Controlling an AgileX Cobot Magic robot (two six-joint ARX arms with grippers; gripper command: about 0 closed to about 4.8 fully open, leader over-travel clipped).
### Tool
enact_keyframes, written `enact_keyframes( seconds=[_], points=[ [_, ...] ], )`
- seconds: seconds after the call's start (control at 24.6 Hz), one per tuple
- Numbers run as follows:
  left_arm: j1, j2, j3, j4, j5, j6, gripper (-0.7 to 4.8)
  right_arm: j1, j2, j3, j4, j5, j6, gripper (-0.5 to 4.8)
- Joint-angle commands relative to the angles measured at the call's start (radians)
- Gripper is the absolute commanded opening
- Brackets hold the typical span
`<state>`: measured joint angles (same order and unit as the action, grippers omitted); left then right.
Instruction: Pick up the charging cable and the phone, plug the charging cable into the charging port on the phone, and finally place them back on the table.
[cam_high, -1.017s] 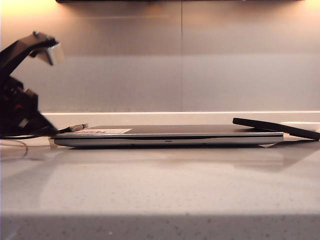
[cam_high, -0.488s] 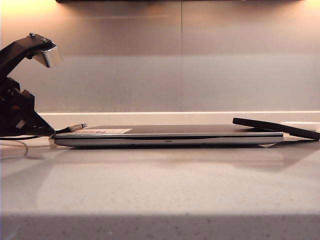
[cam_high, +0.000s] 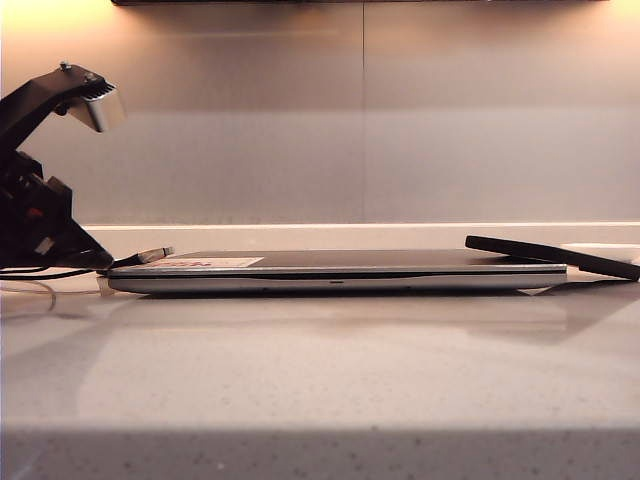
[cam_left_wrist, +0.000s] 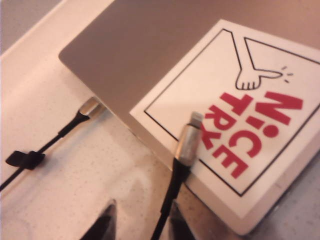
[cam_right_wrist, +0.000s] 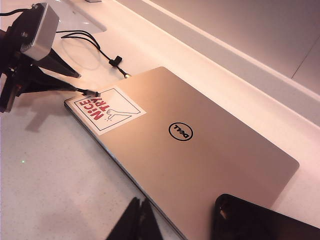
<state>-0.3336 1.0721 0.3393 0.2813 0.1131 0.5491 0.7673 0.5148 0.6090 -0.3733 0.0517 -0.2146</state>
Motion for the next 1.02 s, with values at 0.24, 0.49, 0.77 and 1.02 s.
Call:
enact_keyframes(
  seconds=[0.24,0.49,0.77,1.02],
  points=[
    [-0.002,-0.001,0.003,0.024,0.004,0.0,1.29,0.001,-0.002,0.006,0.019,-0.001,0.002,-0.02],
    [-0.002,-0.001,0.003,0.024,0.004,-0.004,1.29,0.001,-0.002,0.006,0.021,0.0,0.002,-0.02],
    [-0.066,0.003,0.003,0.023,0.004,0.044,1.29,0.0,-0.002,0.006,0.039,0.002,0.002,-0.02],
    [-0.047,0.013,0.003,0.034,0.004,0.046,1.29,0.001,-0.002,0.006,0.039,0.002,0.002,-0.02]
  ],
)
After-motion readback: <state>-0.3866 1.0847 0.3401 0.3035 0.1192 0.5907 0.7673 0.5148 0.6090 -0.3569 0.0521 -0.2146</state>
